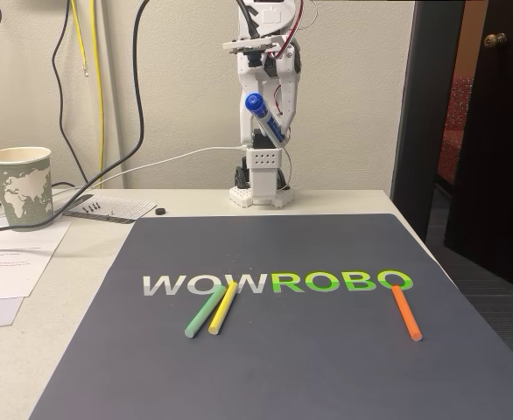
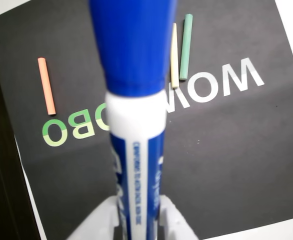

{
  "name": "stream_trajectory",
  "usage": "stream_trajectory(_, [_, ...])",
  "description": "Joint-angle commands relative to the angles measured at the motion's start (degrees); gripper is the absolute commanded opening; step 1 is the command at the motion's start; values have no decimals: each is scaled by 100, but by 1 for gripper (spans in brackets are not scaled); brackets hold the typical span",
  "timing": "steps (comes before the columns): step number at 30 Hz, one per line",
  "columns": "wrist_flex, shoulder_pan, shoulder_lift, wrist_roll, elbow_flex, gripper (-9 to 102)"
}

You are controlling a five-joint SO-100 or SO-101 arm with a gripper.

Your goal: Pick up the blue marker.

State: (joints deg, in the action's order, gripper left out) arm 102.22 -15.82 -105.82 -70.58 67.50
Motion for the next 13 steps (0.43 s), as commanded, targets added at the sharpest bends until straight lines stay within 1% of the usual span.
stream_trajectory(1, [-79,26,-105,-62,0,0])
stream_trajectory(13, [-70,35,-114,-88,0,0])
